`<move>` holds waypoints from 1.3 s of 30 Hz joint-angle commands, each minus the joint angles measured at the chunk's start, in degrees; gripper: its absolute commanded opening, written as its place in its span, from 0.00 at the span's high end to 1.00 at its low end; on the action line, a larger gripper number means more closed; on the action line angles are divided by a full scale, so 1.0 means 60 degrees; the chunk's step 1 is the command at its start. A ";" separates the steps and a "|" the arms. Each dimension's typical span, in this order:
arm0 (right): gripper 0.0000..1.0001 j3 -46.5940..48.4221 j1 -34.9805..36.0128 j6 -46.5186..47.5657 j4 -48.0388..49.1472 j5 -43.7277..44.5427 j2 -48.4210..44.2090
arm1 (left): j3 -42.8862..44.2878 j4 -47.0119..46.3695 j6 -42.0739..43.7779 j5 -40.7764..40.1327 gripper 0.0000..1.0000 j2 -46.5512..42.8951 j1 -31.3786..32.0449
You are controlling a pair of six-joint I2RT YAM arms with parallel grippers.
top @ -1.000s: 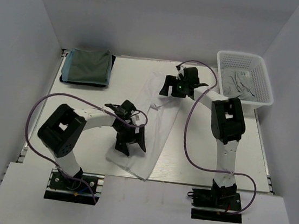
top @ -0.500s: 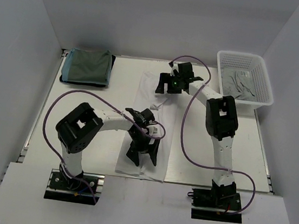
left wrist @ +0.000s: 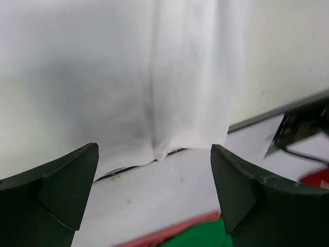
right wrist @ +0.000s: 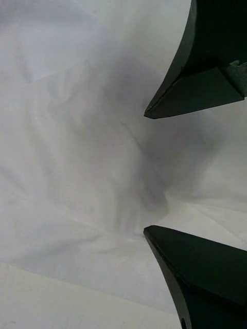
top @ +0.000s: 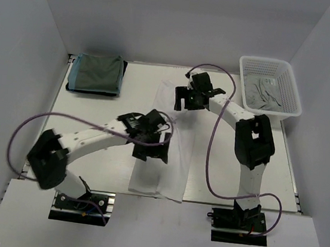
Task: Fold and stack the t-shirts
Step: Rotate the tshirt 90 degrees
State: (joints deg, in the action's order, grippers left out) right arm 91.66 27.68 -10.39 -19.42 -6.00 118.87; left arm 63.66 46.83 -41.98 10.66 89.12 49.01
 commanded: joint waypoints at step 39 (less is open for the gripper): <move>0.10 -0.4974 0.0499 -0.2115 0.1492 -0.0200 -0.4438 | -0.2172 -0.1474 -0.0332 -0.2601 0.00 -0.2434 -0.0068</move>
State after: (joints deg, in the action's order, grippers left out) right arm 69.45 30.46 -18.59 -14.63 -3.25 103.31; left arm 52.27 44.75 -49.74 -14.17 71.88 48.05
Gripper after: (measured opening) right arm 0.904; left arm 0.997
